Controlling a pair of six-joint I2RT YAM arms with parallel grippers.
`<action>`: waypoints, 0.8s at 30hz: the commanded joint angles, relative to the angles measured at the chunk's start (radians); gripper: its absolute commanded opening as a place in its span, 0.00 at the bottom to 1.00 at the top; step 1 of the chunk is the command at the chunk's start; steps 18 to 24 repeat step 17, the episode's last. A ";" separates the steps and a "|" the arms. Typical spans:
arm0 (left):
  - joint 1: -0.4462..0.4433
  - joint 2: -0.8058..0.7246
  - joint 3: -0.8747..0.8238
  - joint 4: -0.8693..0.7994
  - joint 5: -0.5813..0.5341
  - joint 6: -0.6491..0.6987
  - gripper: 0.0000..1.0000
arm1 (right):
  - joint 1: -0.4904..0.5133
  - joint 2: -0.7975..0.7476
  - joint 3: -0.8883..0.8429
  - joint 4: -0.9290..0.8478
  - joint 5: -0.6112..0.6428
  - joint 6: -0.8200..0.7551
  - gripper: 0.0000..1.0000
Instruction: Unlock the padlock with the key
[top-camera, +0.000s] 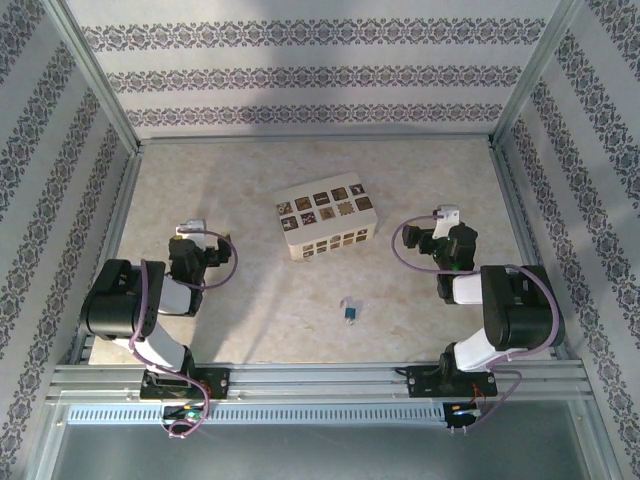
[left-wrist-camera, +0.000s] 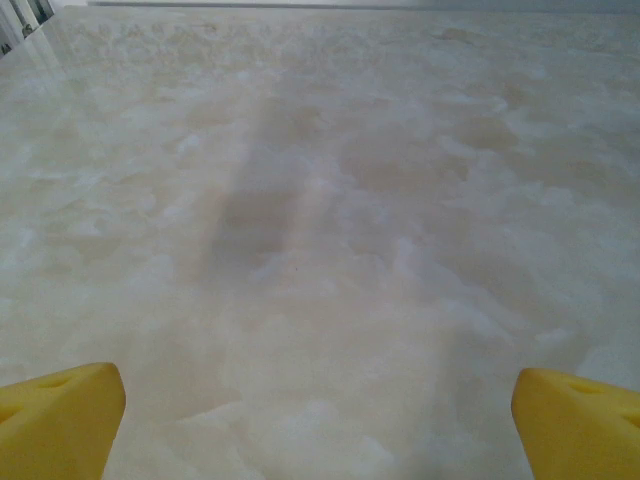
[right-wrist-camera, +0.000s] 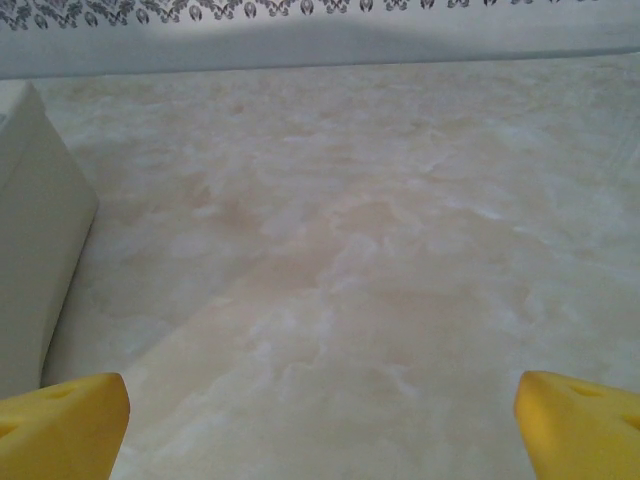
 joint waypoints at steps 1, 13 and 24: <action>0.015 -0.008 0.045 0.060 0.026 0.007 0.99 | -0.005 0.003 0.030 0.035 -0.001 -0.001 0.98; 0.012 -0.017 0.114 -0.081 0.022 0.009 0.99 | 0.026 -0.001 0.036 0.019 0.046 -0.024 0.98; 0.013 -0.016 0.111 -0.073 0.025 0.010 0.99 | 0.026 -0.002 0.036 0.019 0.050 -0.022 0.98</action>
